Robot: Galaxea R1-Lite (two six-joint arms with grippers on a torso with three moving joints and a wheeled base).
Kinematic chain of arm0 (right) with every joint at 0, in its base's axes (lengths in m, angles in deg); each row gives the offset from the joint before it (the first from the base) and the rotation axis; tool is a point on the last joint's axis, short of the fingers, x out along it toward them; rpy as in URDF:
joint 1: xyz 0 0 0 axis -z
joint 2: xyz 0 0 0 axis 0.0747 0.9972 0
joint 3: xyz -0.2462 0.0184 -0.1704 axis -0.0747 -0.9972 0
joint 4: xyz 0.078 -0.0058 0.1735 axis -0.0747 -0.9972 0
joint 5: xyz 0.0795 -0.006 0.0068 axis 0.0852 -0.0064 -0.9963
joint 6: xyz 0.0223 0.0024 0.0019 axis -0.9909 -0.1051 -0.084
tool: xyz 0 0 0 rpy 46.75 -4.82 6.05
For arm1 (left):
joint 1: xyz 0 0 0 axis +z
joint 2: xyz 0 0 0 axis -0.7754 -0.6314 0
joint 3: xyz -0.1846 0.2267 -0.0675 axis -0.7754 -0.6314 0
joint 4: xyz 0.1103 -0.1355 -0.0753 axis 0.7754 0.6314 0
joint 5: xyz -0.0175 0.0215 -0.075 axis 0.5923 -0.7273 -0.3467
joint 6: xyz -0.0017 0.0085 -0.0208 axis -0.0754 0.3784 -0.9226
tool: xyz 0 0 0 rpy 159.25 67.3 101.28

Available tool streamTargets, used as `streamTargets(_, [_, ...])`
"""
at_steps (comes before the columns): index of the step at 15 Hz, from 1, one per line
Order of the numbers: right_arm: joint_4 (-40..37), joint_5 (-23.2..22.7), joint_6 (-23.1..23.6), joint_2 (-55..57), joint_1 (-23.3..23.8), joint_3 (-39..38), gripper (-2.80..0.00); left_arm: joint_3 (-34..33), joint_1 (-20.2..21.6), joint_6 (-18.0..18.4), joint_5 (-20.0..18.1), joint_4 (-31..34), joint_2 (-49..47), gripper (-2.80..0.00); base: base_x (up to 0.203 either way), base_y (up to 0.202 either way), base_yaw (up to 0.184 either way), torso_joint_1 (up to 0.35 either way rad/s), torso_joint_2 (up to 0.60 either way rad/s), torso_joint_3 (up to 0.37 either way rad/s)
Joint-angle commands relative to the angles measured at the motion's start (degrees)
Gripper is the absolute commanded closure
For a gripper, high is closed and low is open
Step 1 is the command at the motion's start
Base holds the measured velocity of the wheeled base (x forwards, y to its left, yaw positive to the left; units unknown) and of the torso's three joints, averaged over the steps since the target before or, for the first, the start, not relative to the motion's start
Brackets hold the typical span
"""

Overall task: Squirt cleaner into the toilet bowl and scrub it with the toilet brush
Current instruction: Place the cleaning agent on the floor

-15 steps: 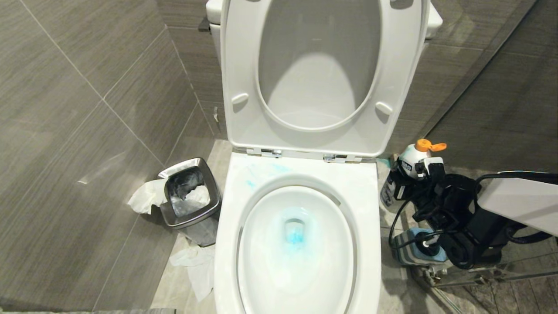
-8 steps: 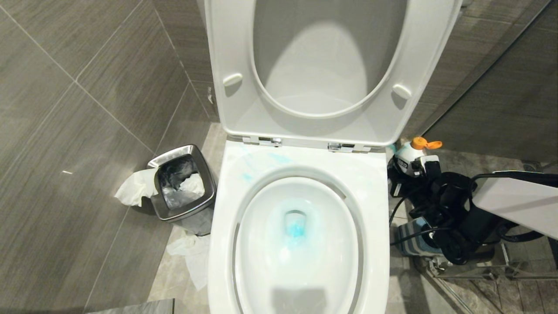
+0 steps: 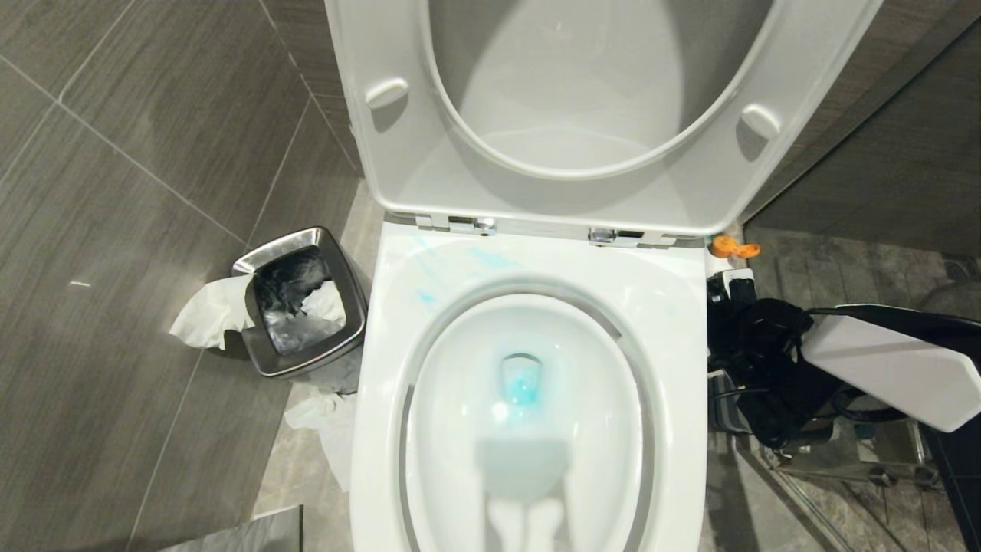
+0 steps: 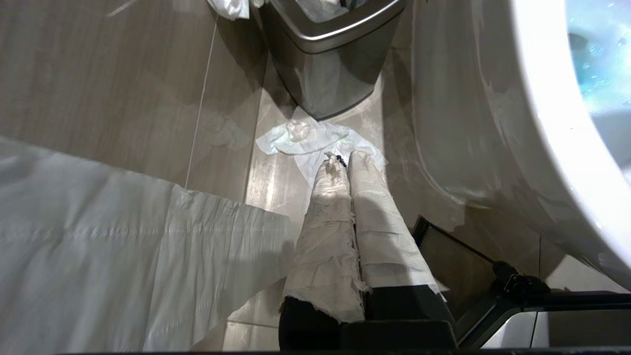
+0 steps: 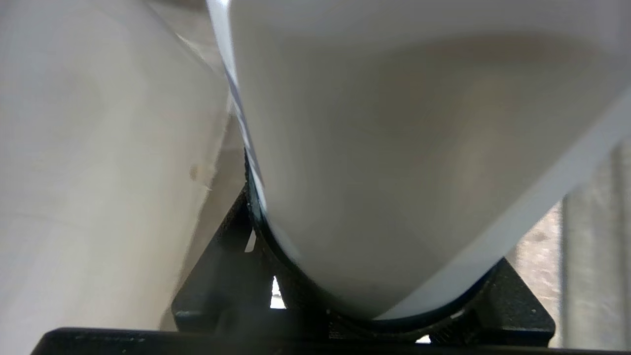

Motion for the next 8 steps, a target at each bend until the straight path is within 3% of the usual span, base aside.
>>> streamTargets(1, [0.54, 0.03, 0.48, 2.98, -0.08, 3.57, 0.00, 0.00, -0.04, -0.01, 0.04, 0.04, -0.01, 0.00, 0.000, 0.000, 0.000, -0.002, 0.01, -0.207])
streamTargets(5, [0.54, 0.03, 0.68, 3.62, -0.61, 5.10, 0.00, -0.04, -0.04, -0.09, 0.01, -0.05, -0.01, 0.00, 0.000, 0.000, 0.000, 0.002, 0.00, -0.194])
streamTargets(8, [0.54, 0.03, 0.71, 4.27, -1.20, 7.04, 0.00, -0.04, -0.04, -0.19, -0.04, -0.05, -0.01, 0.00, 0.000, 0.000, 0.000, 0.006, 0.00, -0.056])
